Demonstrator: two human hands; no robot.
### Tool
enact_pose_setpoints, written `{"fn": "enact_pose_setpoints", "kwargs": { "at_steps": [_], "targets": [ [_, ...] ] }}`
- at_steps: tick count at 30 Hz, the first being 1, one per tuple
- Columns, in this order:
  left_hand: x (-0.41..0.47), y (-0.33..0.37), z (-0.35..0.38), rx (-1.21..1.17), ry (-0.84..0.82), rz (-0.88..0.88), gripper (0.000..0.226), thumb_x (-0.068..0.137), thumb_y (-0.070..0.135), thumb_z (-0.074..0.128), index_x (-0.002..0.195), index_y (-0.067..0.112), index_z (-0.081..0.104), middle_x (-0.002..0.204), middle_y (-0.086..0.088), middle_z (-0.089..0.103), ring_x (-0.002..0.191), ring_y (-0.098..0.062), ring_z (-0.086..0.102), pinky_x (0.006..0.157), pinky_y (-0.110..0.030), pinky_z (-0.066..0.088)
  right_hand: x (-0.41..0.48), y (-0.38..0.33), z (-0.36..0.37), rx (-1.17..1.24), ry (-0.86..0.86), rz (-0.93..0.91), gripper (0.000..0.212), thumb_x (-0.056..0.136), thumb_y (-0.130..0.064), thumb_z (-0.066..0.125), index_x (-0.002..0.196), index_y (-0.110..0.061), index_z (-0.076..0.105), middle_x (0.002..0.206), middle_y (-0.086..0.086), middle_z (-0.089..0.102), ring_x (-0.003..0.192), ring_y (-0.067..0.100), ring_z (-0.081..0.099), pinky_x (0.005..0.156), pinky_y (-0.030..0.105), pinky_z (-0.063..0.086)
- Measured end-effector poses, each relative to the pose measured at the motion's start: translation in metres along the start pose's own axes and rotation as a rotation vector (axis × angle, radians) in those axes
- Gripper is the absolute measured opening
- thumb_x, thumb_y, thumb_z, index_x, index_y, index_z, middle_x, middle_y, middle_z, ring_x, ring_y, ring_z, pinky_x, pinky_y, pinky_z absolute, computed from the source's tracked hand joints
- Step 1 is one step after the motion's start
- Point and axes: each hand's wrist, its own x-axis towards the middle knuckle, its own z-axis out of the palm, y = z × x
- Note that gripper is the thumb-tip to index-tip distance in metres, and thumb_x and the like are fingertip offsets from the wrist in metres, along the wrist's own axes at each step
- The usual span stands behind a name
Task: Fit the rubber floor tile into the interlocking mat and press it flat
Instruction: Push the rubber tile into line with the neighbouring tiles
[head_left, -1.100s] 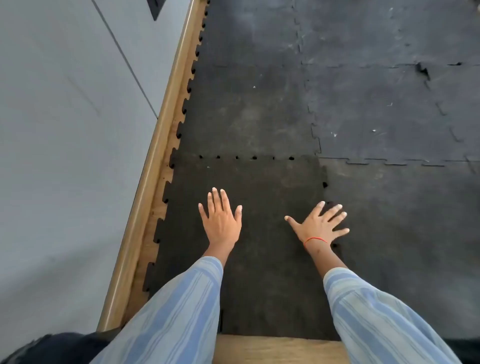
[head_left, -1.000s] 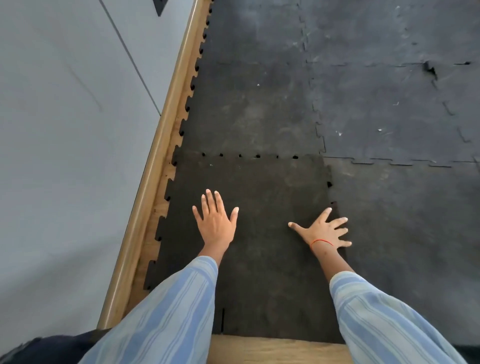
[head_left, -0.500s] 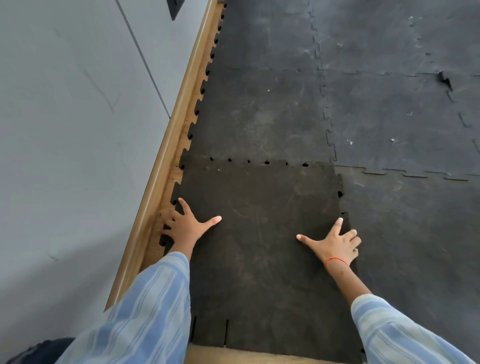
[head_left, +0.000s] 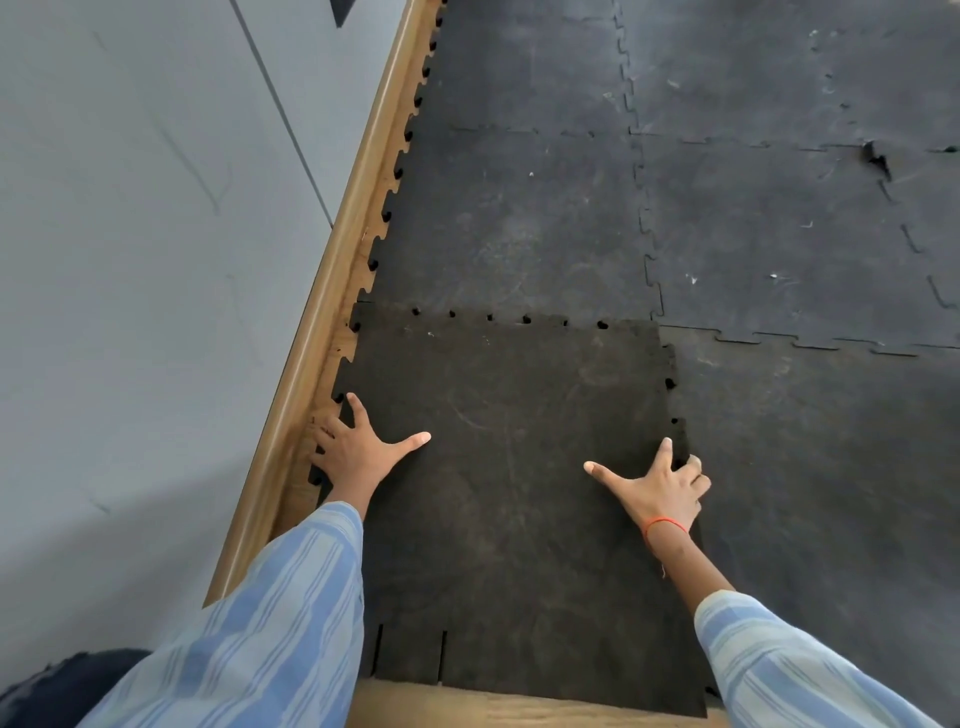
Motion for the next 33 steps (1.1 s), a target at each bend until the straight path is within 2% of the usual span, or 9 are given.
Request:
{"fn": "enact_pose_setpoints", "kwargs": {
  "at_steps": [7,12,20,26,33],
  "targets": [
    [-0.001,-0.011,-0.001,0.077,0.026,0.026,0.128,0.057,0.093,0.046,0.154,0.025,-0.003,0.155,-0.019,0.017,0.139,-0.040,0.025,0.109,-0.054,0.031,-0.002,-0.002,-0.003,0.092,-0.033,0.060,0.125,0.055,-0.078,0.069,0.150,-0.015,0.017,0.154,0.020,0.014,0.141,0.038,0.013,0.109,0.057,0.027],
    [-0.006,-0.016,0.001,0.082,0.015,0.027,0.129,0.056,0.093,0.047,0.154,0.024,-0.003,0.152,-0.020,0.021,0.136,-0.039,0.031,0.107,-0.051,0.037,0.006,-0.012,-0.008,0.149,-0.052,0.111,0.119,0.053,-0.080,0.068,0.148,-0.024,0.023,0.155,0.020,0.012,0.141,0.039,0.012,0.109,0.060,0.024],
    [0.005,-0.011,-0.005,0.012,0.012,0.061,0.132,0.057,0.085,0.061,0.153,0.015,0.004,0.153,-0.021,0.016,0.139,-0.041,0.022,0.108,-0.055,0.035,-0.001,-0.007,-0.002,0.107,-0.094,0.094,0.121,0.049,-0.080,0.070,0.148,-0.031,0.020,0.156,0.019,0.008,0.141,0.037,0.010,0.108,0.057,0.027],
    [0.013,-0.009,-0.012,0.050,-0.010,0.059,0.130,0.058,0.084,0.062,0.153,0.017,0.003,0.154,-0.020,0.014,0.140,-0.042,0.022,0.107,-0.057,0.035,0.004,-0.016,-0.007,0.122,-0.152,0.101,0.125,0.049,-0.082,0.068,0.150,-0.031,0.015,0.156,0.020,0.006,0.142,0.039,0.007,0.109,0.061,0.025],
    [0.015,-0.006,-0.016,0.051,-0.002,0.073,0.129,0.056,0.085,0.062,0.152,0.018,0.007,0.154,-0.018,0.016,0.139,-0.041,0.025,0.107,-0.056,0.037,0.006,-0.009,-0.005,0.115,-0.140,0.077,0.123,0.052,-0.081,0.067,0.150,-0.029,0.015,0.155,0.021,0.008,0.140,0.041,0.010,0.111,0.057,0.028]
  ]
}}
